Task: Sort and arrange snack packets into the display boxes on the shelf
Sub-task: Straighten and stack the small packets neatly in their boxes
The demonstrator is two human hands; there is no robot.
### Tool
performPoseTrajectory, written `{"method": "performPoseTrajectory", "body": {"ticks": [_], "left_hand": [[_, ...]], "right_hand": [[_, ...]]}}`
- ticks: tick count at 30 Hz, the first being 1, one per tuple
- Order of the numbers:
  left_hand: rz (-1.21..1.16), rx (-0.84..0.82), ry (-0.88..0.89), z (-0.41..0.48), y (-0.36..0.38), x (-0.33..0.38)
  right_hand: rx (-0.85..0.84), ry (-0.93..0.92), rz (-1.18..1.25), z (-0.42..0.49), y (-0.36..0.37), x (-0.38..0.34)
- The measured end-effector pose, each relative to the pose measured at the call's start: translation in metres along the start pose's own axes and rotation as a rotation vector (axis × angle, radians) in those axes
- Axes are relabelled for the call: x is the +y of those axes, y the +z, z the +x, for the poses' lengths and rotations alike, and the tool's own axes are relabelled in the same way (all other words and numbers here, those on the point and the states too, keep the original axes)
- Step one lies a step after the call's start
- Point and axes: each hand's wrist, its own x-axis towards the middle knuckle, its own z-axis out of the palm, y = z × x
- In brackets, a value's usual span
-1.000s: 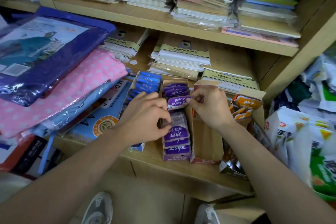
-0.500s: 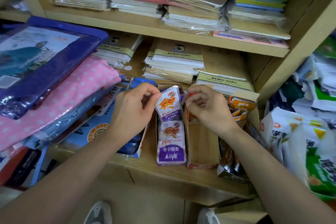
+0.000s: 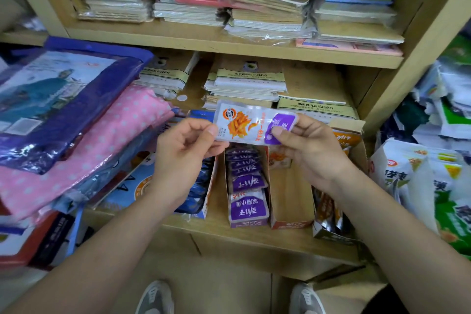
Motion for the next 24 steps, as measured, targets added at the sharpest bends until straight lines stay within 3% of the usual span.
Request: {"method": "performPoseTrajectory", "body": {"ticks": [3,8,14,19,22,24], "left_hand": [[0.262,-0.059,0.078,-0.002,-0.008,-0.004],[0.692,-0.198,0.365,-0.011,-0.023,-0.013],[1.129,-0.416,0.490,-0.009,-0.027,-0.032],[1.204,-0.381,0.609,-0.005,-0.017,-0.036],[1.130,-0.355,0.667,-0.003,-0.014,-0.037],[1.074,-0.295,0.611,0.001,-0.012,-0.035]], "right_hand": [[0.055,-0.108,-0.073,-0.002,-0.003,-0.007],[-0.009,-0.434,-0.556,-0.015,-0.019,-0.027],[-0.226,-0.450,-0.782,-0.022,-0.021,-0.033],[-0.364,-0.381,-0.920,-0.025,-0.020,-0.031],[-0.258,-0.445,-0.741,-0.029,-0.019,-0.038],[-0.191,-0.469,-0.625,-0.031,-0.020,-0.044]]}}
